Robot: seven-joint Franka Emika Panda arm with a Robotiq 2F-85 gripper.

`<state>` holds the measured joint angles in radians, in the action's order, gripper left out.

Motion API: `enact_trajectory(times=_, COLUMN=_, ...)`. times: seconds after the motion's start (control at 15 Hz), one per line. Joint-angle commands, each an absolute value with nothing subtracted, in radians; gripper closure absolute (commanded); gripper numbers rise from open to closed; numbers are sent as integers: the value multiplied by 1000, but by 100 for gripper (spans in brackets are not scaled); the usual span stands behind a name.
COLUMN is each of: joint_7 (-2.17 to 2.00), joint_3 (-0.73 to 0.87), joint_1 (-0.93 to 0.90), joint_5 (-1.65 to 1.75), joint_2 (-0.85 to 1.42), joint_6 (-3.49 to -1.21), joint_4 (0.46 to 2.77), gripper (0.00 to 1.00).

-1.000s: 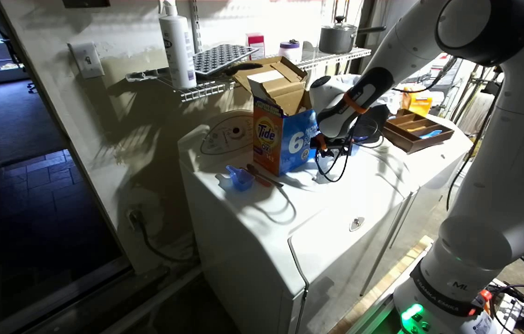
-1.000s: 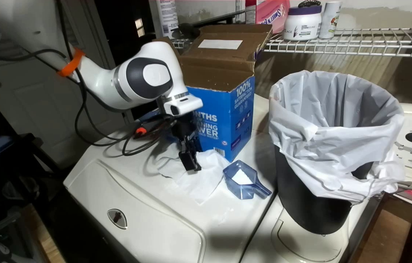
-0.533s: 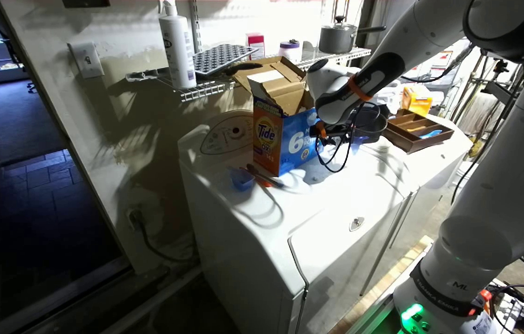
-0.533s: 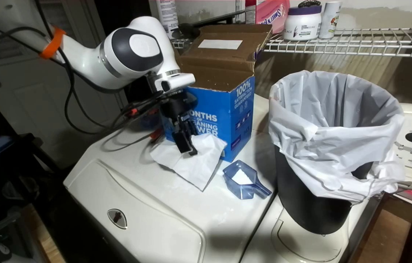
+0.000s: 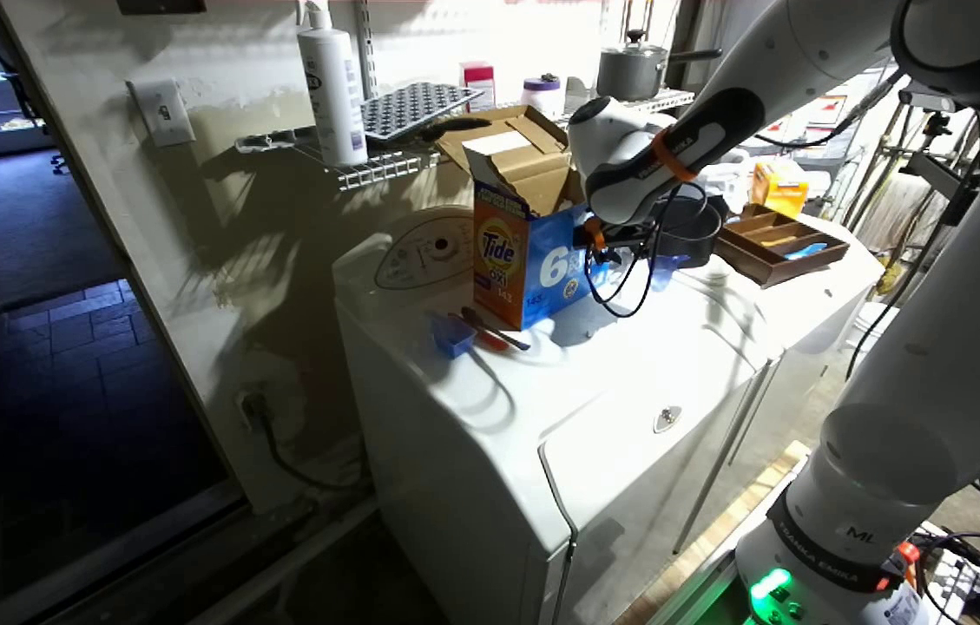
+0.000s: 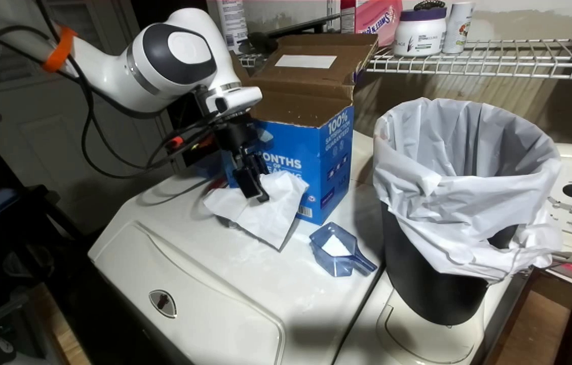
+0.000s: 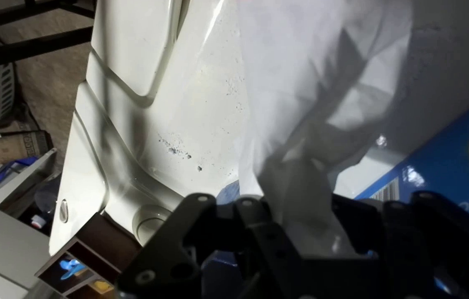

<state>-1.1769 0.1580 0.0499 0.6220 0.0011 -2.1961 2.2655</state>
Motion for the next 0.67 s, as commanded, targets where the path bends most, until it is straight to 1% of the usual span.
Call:
enact_trajectory(times=0.0, joint_7=-1181, joint_3=130, joint_1=67, joint_5=637, joint_2=-70, joint_6=-2137, joint_4=2267, gripper=100)
enact_trajectory(times=0.6, joint_7=-1166, joint_3=104, joint_1=112, joint_5=630, joint_2=-202, joint_6=-2027, joint_4=2196, gripper=100)
